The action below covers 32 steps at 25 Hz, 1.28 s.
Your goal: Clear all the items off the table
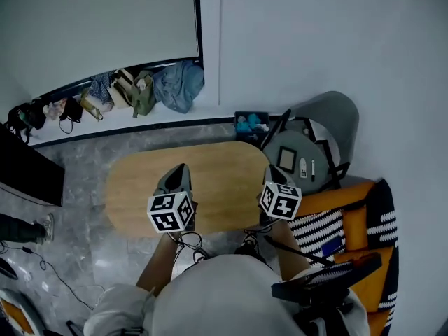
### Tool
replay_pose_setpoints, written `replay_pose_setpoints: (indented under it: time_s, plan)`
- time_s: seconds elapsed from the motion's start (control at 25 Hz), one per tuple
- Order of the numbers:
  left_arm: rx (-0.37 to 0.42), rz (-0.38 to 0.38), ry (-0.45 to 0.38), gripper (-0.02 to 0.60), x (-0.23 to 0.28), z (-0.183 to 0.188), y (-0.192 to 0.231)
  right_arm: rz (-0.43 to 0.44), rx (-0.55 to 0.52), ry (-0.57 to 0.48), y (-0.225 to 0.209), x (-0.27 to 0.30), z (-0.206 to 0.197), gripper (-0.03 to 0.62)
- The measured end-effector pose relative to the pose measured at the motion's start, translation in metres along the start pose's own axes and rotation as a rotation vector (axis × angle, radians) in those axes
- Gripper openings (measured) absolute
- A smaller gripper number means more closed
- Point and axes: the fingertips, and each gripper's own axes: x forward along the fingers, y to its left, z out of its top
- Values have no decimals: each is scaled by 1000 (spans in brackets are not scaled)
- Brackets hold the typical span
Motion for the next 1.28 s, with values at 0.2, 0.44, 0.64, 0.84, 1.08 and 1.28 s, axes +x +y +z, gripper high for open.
replay_pose_setpoints:
  time_s: [0.2, 0.44, 0.64, 0.84, 1.08, 1.28]
  plan:
    - [25, 0, -20, 2, -40, 12, 27, 19, -5, -31, 43, -30, 3, 25]
    - [-28, 41, -53, 2, -59, 17, 43, 79, -76, -44, 75, -36, 22, 23]
    - [-52, 81, -54, 2, -74, 13, 48, 113, -113, -56, 86, -41, 28, 23]
    - [-64, 101, -48, 2, -75, 8, 42, 140, -143, -56, 87, -41, 29, 23]
    - [-58, 106, -38, 2, -75, 5, 36, 156, -130, -54, 84, -42, 26, 23]
    - [-55, 104, -33, 2, -77, 2, 33, 152, -121, -55, 80, -47, 22, 23]
